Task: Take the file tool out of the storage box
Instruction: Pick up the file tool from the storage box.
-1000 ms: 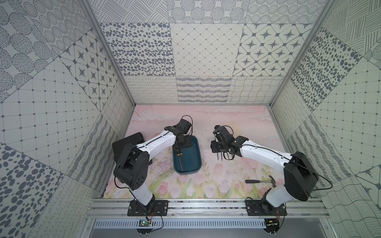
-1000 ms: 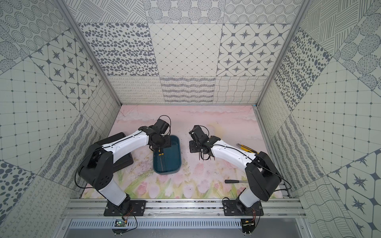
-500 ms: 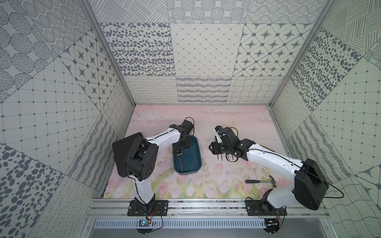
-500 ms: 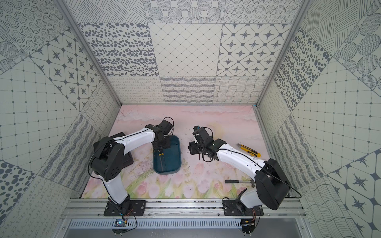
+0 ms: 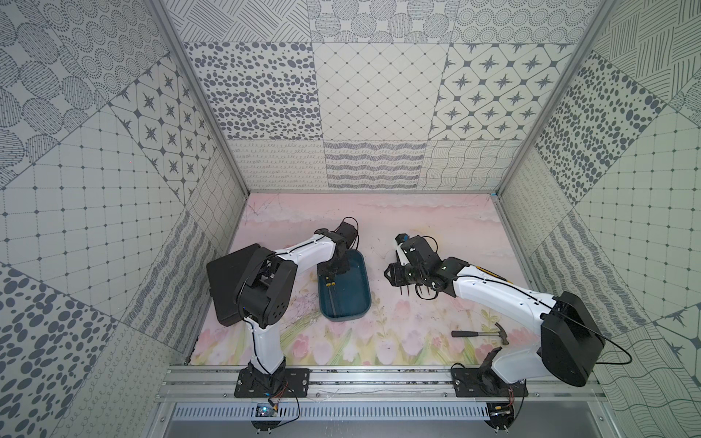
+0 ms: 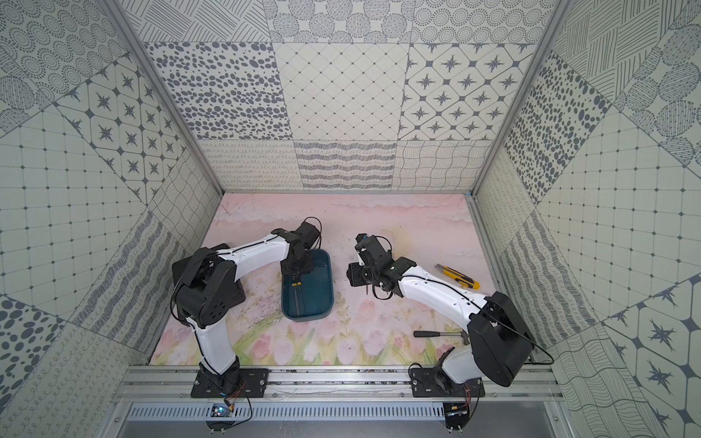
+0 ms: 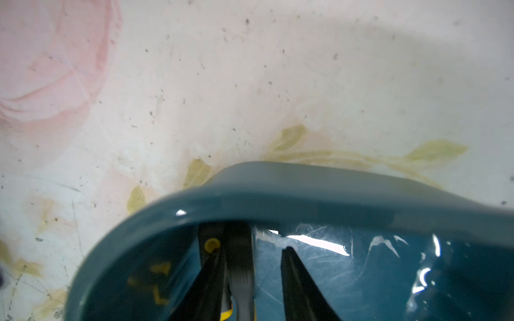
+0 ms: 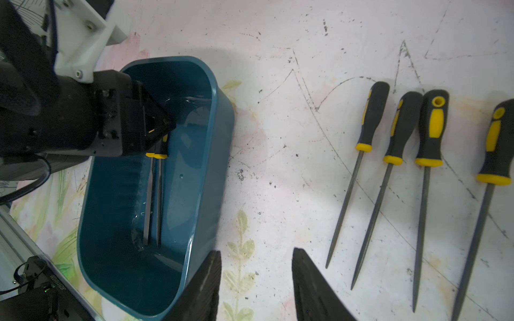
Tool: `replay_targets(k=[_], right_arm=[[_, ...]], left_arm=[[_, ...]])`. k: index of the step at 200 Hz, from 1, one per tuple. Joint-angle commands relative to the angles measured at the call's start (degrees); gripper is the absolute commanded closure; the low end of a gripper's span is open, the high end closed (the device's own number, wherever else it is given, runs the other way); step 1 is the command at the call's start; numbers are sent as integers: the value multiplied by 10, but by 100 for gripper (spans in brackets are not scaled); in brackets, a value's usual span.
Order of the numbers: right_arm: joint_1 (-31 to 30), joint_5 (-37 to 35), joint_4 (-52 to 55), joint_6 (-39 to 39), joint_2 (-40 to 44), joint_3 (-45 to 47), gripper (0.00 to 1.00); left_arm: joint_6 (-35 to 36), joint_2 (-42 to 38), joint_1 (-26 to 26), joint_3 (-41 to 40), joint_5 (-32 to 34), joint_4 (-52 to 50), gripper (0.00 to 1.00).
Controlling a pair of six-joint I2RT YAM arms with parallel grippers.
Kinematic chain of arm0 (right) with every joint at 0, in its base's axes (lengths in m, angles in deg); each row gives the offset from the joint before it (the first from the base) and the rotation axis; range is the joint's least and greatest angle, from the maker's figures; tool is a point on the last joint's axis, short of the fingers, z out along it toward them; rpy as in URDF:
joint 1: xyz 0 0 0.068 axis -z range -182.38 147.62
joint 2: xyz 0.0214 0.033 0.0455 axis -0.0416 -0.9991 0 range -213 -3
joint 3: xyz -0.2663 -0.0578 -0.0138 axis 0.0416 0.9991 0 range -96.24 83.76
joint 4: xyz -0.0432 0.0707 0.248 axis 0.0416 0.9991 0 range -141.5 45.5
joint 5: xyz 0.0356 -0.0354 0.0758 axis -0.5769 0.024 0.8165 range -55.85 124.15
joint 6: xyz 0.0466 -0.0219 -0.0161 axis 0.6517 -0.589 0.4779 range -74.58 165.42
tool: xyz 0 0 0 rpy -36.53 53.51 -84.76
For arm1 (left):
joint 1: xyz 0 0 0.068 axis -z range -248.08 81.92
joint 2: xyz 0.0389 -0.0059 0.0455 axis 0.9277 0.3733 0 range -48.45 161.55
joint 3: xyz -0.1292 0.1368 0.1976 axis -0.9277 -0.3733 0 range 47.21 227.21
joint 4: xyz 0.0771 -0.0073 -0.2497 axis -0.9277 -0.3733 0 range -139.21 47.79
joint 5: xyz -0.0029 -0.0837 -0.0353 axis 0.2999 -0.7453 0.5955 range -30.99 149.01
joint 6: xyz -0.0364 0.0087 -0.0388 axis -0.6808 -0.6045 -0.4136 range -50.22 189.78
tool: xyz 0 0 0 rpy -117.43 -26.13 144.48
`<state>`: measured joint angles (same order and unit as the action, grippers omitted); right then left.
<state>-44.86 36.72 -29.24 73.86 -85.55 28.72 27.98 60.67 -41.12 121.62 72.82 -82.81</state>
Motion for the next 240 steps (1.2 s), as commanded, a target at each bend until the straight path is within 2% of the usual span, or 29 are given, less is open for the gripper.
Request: replay_targets(k=[1, 49, 78, 113, 139, 201, 240], right_arm=[[-3, 4, -23, -8, 4, 7, 54], [-4, 8, -23, -10, -1, 1, 54], [-6, 13, -24, -10, -6, -1, 54], [-13, 47, -38, -13, -1, 8, 54], [-13, 119, -92, 3, 24, 38, 54], [-13, 315, -263, 84, 81, 108, 54], [-12, 384, -339, 127, 93, 119, 55]], left_arm=[[6, 18, 1, 0, -32, 8, 67], [13, 23, 8, 5, -45, 11, 72], [16, 24, 11, 9, -53, 12, 80], [22, -27, 15, -19, -93, 55, 87], [26, -98, 14, -51, -148, 107, 91], [10, -278, 8, -143, -336, 298, 91], [-22, -358, 2, -172, -444, 405, 92]])
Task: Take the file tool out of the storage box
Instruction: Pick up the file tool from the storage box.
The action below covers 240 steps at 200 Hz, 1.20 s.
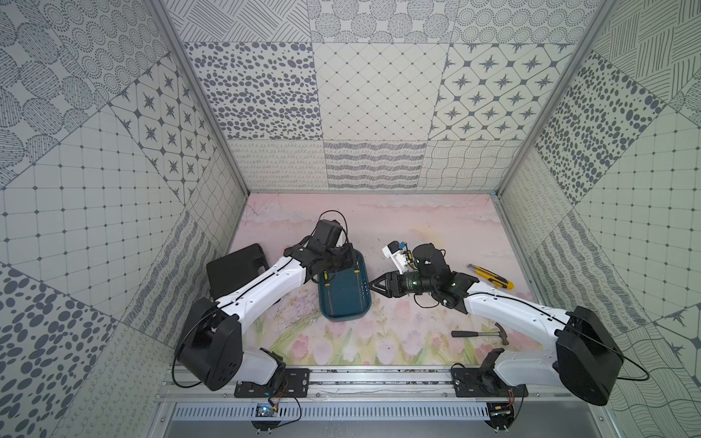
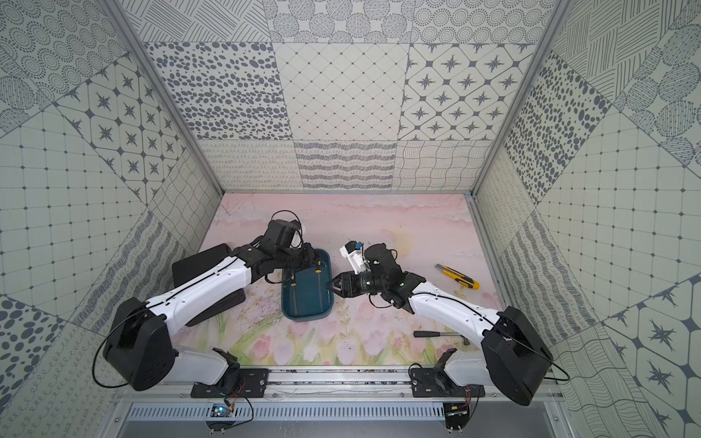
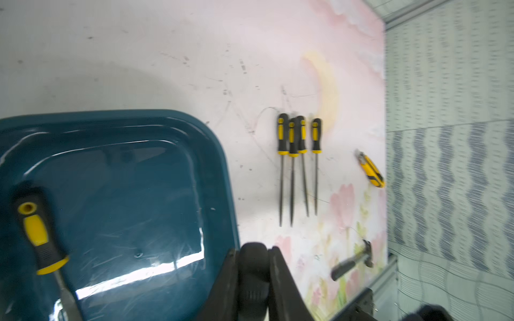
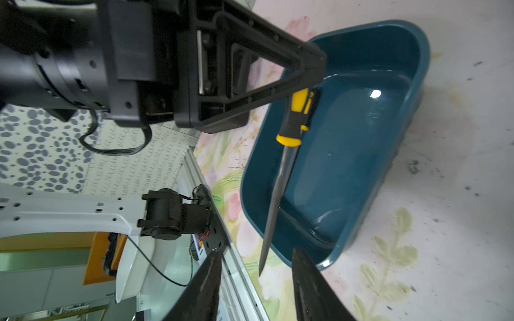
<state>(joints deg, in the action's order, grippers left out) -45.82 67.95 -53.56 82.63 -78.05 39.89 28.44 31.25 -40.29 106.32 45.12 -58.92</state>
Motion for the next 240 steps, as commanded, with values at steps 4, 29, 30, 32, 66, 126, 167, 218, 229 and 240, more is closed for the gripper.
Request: replay_targets(k=[4, 29, 30, 32, 66, 126, 167, 218, 229, 240], right_arm=[[-2, 74, -97, 43, 20, 8, 55], [-2, 103, -140, 71, 24, 15, 55], [-2, 104, -141, 72, 24, 16, 55], [-2, 106, -145, 74, 24, 16, 55], [-2, 132, -193, 105, 33, 30, 56], [-2, 169, -260, 151, 59, 55, 65], [-1, 177, -265, 159, 65, 54, 74], [-1, 185, -269, 164, 62, 54, 78], [-2, 188, -269, 164, 62, 55, 79], [-2, 189, -269, 164, 63, 56, 79]], left_arm=[[-30, -72, -6, -20, -174, 173, 92], [-41, -114, -8, -27, -206, 208, 92], [-41, -115, -8, -27, -207, 209, 91], [-42, -118, -9, -28, -210, 210, 91], [-56, -148, -14, -34, -233, 234, 91], [-39, -160, -24, -48, -234, 237, 91], [-33, -155, -28, -51, -230, 239, 91], [-18, -150, -32, -41, -220, 226, 91], [-16, -150, -33, -41, -219, 224, 91], [-16, -150, -35, -41, -218, 223, 91]])
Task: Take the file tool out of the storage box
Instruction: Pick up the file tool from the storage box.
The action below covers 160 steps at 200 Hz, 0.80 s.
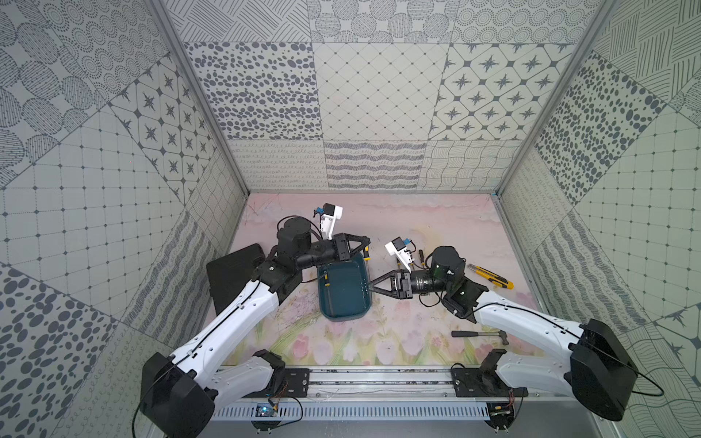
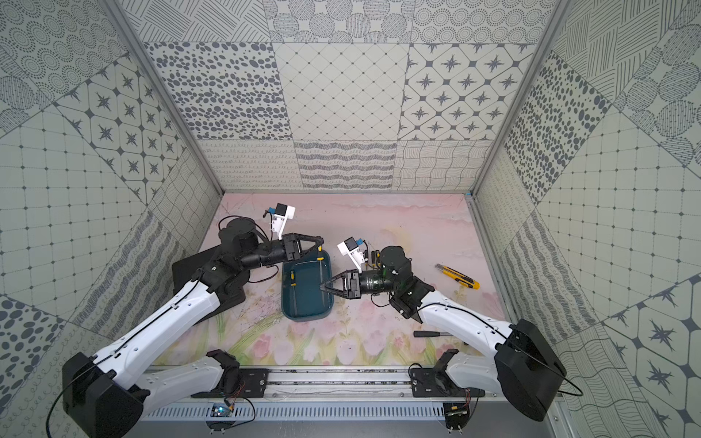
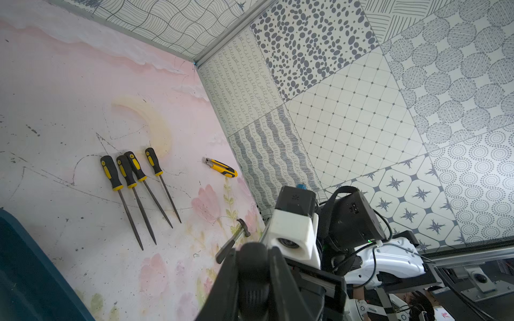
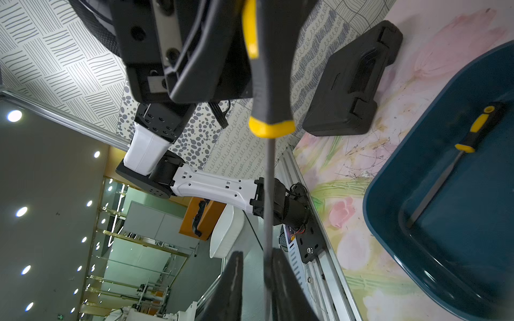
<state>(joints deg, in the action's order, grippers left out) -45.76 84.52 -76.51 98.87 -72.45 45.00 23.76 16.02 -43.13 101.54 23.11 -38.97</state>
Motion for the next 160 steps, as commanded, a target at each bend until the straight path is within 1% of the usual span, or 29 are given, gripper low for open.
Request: replay_targets(k=[1, 41, 109, 160], right_arm=[[-2, 23, -40, 2, 7, 5, 79], [-3, 29, -40, 2, 6, 6, 81], [-6, 41, -43, 3, -2, 4, 86], [-12, 53, -43, 2, -9, 0, 85]], left_arm=[[31, 2, -7, 7, 2, 24, 91], [30, 3, -9, 9, 4, 25, 91], [26, 8, -11, 9, 7, 34, 91], [26, 9, -12, 11, 8, 36, 91]])
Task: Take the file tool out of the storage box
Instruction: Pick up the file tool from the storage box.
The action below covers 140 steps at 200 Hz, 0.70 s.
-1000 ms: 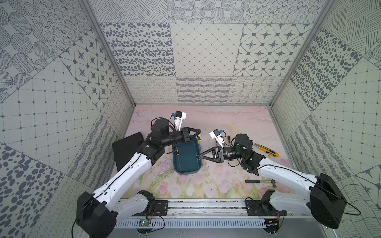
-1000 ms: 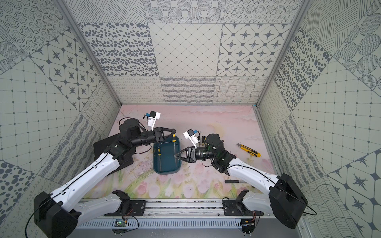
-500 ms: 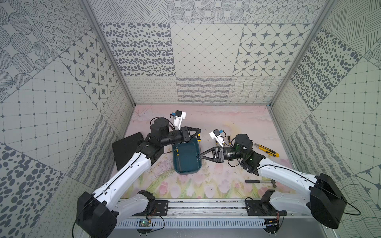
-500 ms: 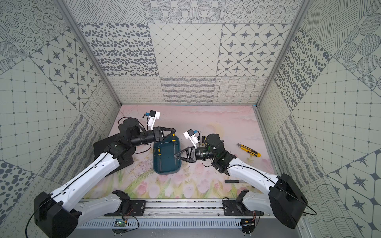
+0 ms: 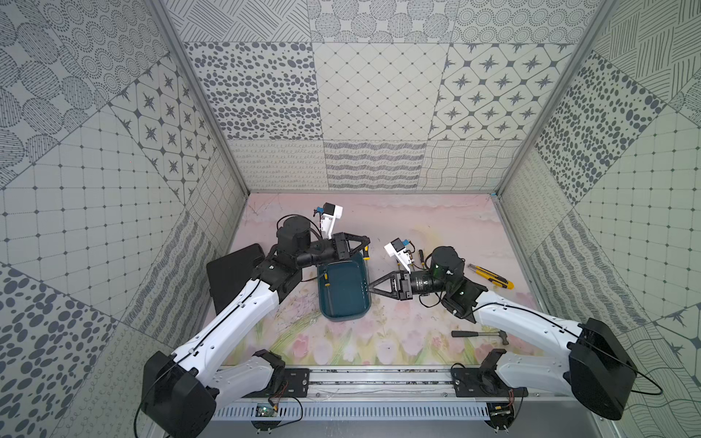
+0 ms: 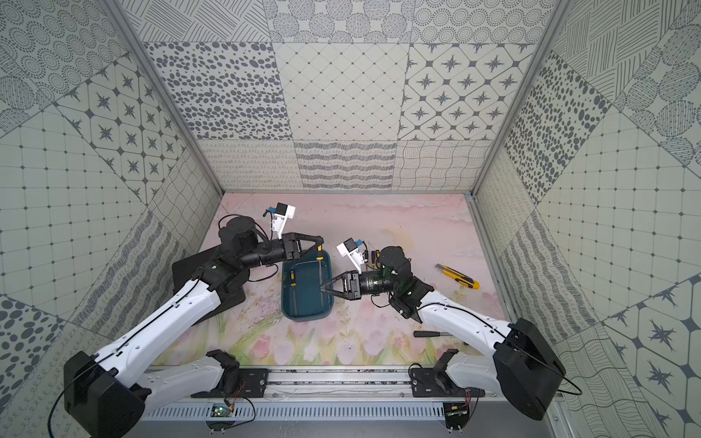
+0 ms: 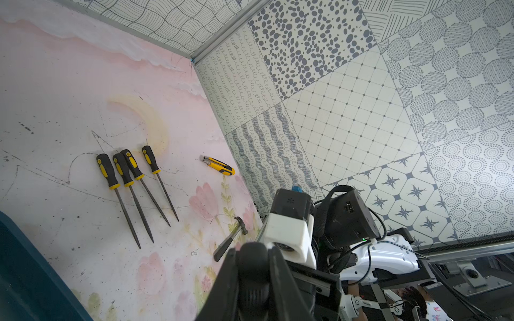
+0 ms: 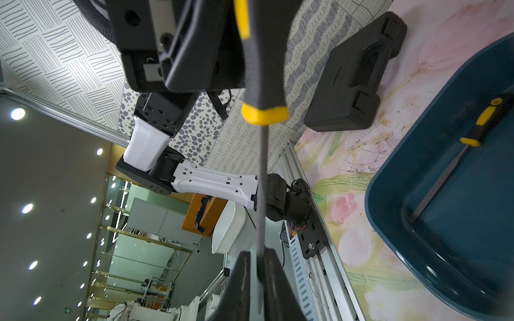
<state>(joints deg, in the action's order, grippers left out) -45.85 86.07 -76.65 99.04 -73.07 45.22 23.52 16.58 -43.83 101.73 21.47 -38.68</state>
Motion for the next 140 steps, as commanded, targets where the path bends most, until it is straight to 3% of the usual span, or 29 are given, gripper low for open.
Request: replay_targets(k=[1, 88, 140], right_arm=[[-11, 38, -41, 0, -3, -2, 85], [-17, 39, -38, -6, -9, -5, 88], [-23, 31, -55, 5, -19, -10, 100]], left_arm=[[28, 4, -5, 10, 25, 34, 91], [24, 3, -8, 9, 26, 39, 91], [17, 3, -8, 4, 26, 50, 90]])
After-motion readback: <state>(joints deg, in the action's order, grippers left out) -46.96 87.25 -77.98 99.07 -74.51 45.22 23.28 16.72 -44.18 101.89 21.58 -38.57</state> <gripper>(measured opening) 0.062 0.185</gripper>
